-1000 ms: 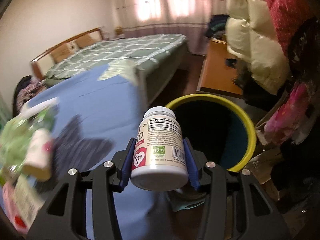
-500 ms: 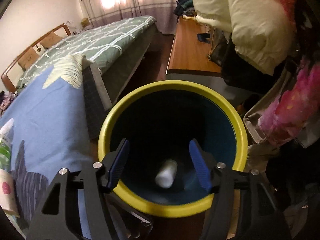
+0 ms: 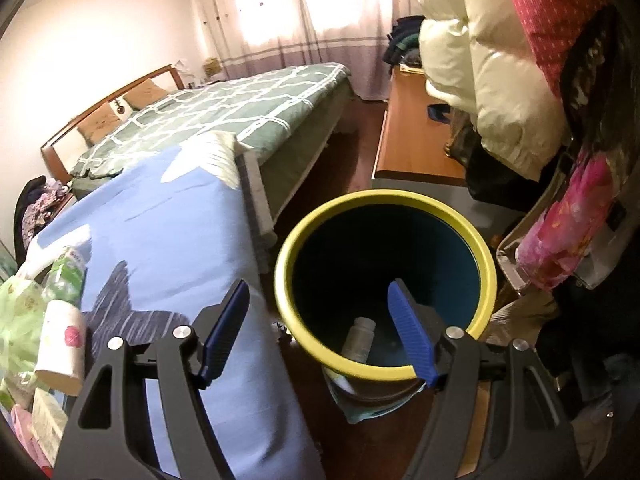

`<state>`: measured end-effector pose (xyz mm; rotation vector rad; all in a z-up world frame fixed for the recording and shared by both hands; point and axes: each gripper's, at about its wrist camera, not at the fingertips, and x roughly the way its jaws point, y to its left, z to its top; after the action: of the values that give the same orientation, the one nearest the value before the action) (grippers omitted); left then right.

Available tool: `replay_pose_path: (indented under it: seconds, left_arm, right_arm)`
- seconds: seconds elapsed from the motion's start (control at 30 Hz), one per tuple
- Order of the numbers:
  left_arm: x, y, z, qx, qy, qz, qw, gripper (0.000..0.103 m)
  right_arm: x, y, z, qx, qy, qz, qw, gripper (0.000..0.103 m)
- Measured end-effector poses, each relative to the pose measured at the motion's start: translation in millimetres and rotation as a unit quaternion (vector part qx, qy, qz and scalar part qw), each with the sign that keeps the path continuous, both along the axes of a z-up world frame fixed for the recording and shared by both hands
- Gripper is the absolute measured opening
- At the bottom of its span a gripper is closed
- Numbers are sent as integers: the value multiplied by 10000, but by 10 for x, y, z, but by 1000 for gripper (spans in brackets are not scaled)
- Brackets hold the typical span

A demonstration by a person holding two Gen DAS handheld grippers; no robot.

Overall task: Collect trash
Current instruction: 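Grasp the pink milk carton with the left gripper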

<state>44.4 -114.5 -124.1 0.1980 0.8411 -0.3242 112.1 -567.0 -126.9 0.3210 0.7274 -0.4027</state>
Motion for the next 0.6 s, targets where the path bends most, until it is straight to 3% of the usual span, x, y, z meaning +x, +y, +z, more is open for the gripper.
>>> replay_pose_path:
  seconds: [0.17, 0.23, 0.4, 0.6]
  left_arm:
    - [40, 261, -42, 308, -22, 371, 9988, 99]
    - [76, 378, -57, 252, 41, 502, 9984, 99]
    - [58, 366, -102, 178, 105, 348, 9992, 98]
    - [70, 356, -138, -138, 391, 99, 9991, 60]
  right_arm:
    - [-2, 48, 8, 11, -9, 51, 10000, 68]
    - [-2, 49, 1, 38, -22, 75, 10000, 68]
    - [-1, 142, 21, 37, -74, 197, 9998, 68]
    - [-58, 177, 62, 39, -164, 286, 9994, 68]
